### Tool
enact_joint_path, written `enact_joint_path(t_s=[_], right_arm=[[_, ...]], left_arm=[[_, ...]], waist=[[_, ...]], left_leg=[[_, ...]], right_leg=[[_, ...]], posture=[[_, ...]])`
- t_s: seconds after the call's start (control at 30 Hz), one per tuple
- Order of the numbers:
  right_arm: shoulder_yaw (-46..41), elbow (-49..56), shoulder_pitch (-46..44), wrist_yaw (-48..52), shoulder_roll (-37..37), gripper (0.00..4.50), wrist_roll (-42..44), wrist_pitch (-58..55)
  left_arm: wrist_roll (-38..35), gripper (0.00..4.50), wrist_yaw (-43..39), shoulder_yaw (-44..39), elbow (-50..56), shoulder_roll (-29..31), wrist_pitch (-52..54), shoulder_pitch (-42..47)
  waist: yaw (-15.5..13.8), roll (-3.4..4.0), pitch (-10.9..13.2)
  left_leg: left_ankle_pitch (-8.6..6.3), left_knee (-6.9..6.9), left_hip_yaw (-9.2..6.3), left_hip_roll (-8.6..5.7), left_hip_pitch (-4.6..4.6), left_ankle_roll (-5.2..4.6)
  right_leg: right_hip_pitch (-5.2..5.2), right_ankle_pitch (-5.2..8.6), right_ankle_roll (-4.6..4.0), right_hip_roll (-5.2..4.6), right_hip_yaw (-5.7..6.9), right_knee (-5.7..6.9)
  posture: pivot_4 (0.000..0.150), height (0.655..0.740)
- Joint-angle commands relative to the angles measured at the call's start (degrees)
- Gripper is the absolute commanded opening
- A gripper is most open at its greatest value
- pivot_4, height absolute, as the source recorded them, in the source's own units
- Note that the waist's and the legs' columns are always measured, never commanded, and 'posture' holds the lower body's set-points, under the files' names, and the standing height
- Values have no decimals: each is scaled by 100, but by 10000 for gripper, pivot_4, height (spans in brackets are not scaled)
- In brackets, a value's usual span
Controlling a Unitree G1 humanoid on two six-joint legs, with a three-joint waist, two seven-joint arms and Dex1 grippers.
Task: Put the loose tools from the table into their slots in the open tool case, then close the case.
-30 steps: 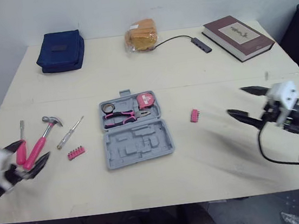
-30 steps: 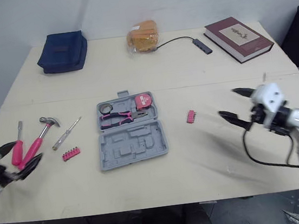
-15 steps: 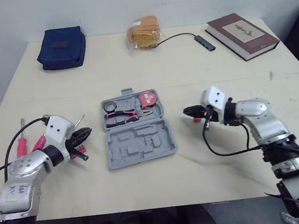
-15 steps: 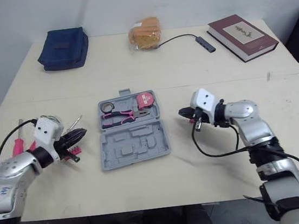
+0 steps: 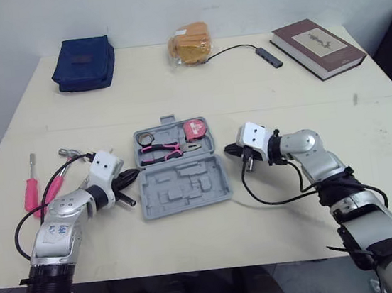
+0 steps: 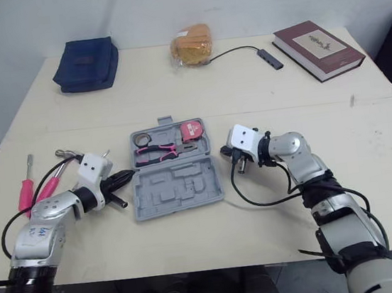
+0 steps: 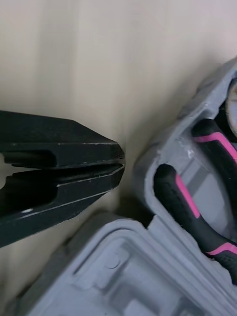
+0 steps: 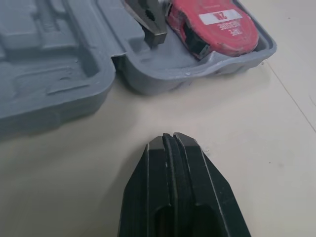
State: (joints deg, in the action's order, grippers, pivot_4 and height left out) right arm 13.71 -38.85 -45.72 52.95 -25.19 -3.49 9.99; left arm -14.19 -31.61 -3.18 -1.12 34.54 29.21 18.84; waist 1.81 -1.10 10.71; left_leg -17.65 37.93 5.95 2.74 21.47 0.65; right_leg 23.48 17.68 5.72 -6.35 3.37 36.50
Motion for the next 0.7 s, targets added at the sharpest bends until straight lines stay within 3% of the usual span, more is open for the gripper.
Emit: enact_joint_path(t_s=[0.03,0.27,0.57,0.7], right_arm=[[-33,6,-89,7,122,0,14,209],[17,518,154,486,115,0,190,236],[-141,3100,1617,1200,-702,0,735,-797],[-241,3795,2052,1191,-973,0,830,-1211]], left_arm=[[127,731,-157,159,-159,-88,-260,138],[103,731,-494,305,-200,-164,-334,214],[134,731,-1772,781,308,123,-1213,-130],[282,731,-1858,870,358,206,-1321,-254]], waist=[[-1,0,0],[-21,0,0],[-26,0,0],[-21,0,0]], left_leg=[[0,0,0,-1,0,0],[-2,3,-1,-5,2,-3],[-9,3,0,-5,11,-14],[-11,4,-1,-5,7,-13]], right_leg=[[0,0,0,0,0,2],[-2,0,1,-5,1,4],[-2,-1,3,-8,17,-2],[-2,-1,2,-8,17,-17]], posture=[[1500,7400],[1500,7400],[1500,7400],[1500,7400]])
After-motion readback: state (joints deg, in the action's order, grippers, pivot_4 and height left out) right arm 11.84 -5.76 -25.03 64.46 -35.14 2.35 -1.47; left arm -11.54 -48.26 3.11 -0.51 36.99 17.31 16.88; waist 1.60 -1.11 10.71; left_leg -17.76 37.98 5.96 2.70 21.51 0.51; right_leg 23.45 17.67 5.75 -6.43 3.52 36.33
